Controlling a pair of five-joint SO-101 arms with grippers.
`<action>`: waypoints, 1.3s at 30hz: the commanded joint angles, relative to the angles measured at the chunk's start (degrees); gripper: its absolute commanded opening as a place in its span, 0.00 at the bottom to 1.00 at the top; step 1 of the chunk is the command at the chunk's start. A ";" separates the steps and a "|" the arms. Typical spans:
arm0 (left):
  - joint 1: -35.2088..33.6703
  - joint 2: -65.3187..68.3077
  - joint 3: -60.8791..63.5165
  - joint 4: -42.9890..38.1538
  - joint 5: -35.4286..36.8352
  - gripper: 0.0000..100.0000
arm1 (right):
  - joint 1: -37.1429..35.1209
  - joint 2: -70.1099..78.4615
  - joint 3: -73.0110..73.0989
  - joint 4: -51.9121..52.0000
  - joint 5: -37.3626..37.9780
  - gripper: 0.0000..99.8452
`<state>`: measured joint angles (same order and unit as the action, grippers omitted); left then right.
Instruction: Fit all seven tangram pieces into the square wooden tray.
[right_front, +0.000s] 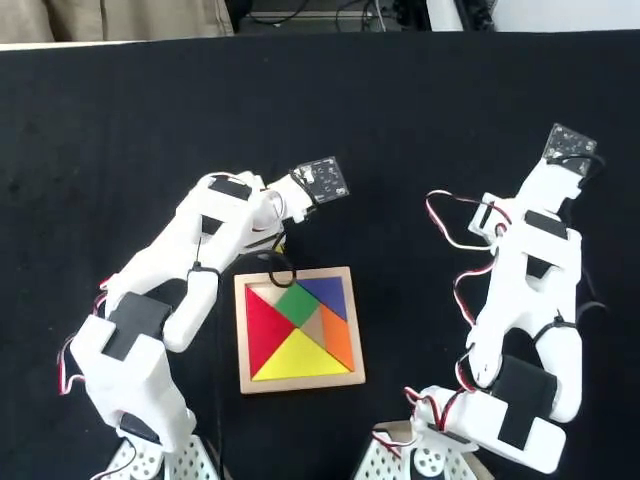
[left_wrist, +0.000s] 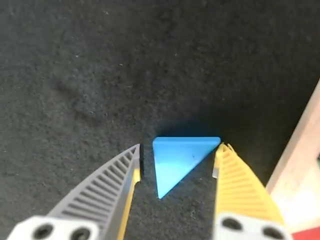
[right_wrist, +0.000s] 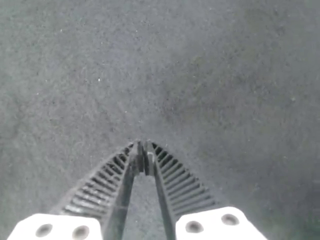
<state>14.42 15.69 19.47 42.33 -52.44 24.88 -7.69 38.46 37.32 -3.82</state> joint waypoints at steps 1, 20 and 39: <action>-0.13 1.67 -2.24 -0.53 -0.62 0.24 | -0.88 -2.59 -0.22 -1.23 0.44 0.02; -2.86 13.63 -20.97 14.86 -3.52 0.24 | -1.93 -2.51 -0.04 -1.93 0.53 0.02; -13.05 13.63 -22.73 16.62 -4.04 0.24 | -2.02 -2.51 0.13 -1.93 0.62 0.02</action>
<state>6.68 29.32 -1.63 57.54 -55.69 23.82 -7.69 38.46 36.62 -3.82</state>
